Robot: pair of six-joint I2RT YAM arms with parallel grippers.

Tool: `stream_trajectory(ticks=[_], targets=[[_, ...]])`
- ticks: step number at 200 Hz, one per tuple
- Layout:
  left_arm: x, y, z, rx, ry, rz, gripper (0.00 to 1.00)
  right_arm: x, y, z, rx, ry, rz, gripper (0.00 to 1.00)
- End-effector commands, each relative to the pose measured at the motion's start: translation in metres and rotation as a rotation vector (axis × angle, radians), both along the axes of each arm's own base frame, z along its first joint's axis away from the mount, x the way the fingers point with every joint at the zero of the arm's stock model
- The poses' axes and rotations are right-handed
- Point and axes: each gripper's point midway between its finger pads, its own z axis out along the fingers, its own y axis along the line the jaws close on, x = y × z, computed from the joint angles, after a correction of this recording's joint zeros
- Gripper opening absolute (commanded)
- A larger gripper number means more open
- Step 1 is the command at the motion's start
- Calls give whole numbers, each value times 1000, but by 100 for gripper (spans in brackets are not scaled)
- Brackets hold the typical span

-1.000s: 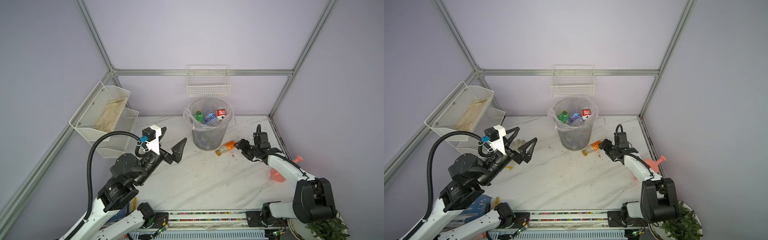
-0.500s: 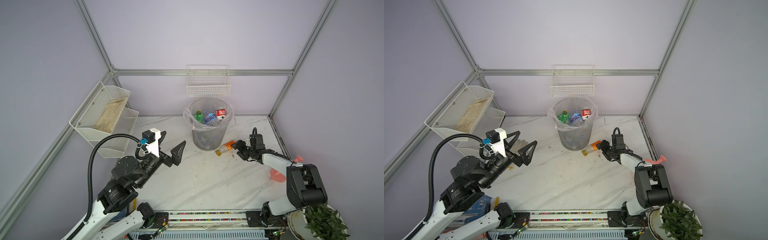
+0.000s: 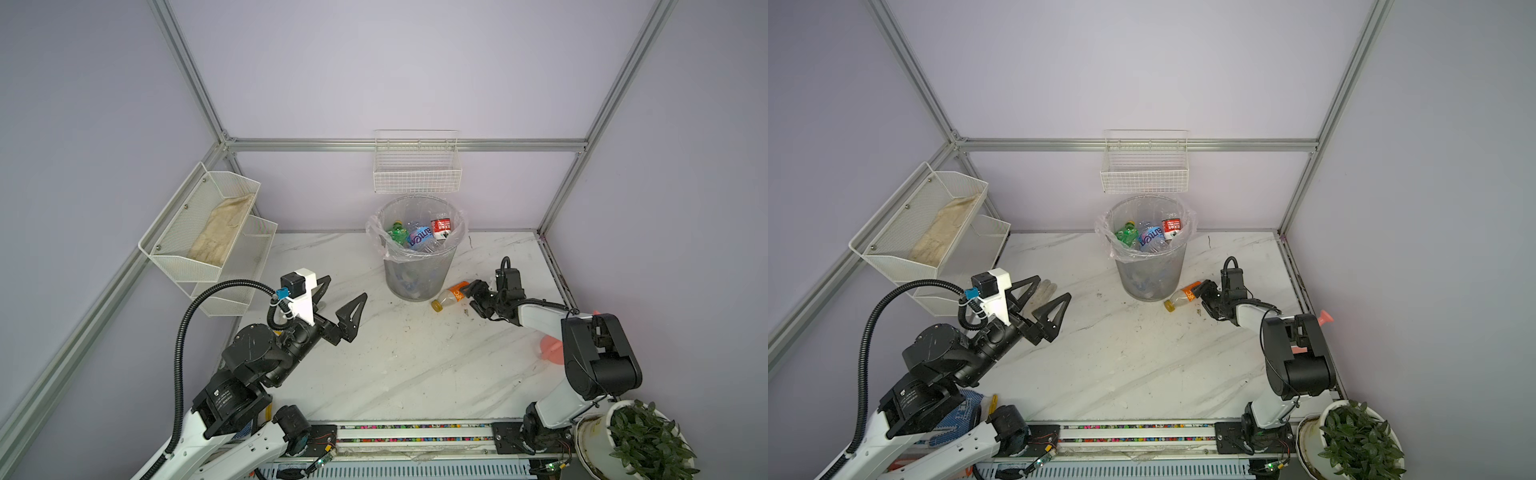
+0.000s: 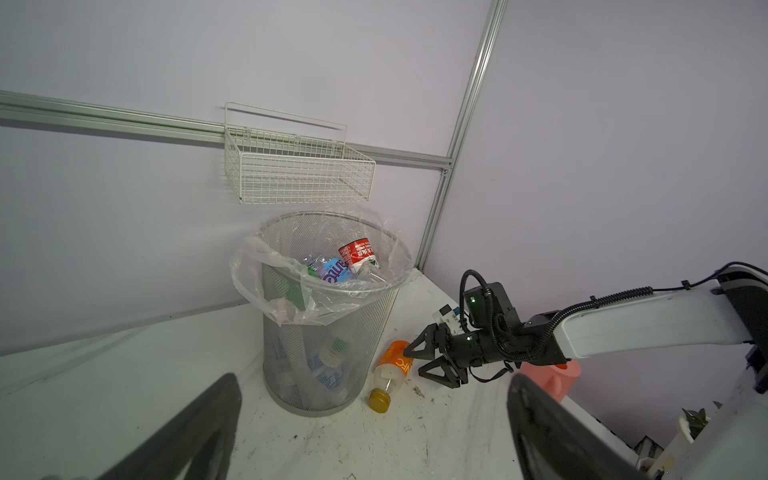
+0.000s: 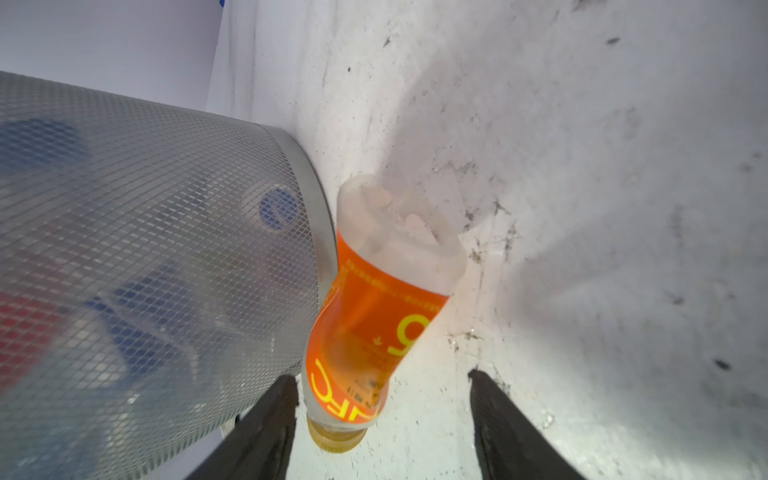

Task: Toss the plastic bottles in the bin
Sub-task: 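Lower the open right gripper onto the orange NFC bottle while the left draws back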

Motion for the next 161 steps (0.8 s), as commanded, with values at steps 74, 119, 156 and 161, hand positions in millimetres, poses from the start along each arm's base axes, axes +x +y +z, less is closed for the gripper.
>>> stream_trajectory(ticks=[74,119,156,161], targets=[[-3,-4,-13,-24,35,-25,97,25,25,-5,24,-17,6,63],[-3,-5,-14,-23,40,-27,97,34,30,-8,28,-21,0,53],[-3,-5,-14,-21,40,-24,97,34,30,-9,29,-23,-1,32],[-3,-5,-14,-21,41,-22,97,34,30,-8,25,-26,-2,28]])
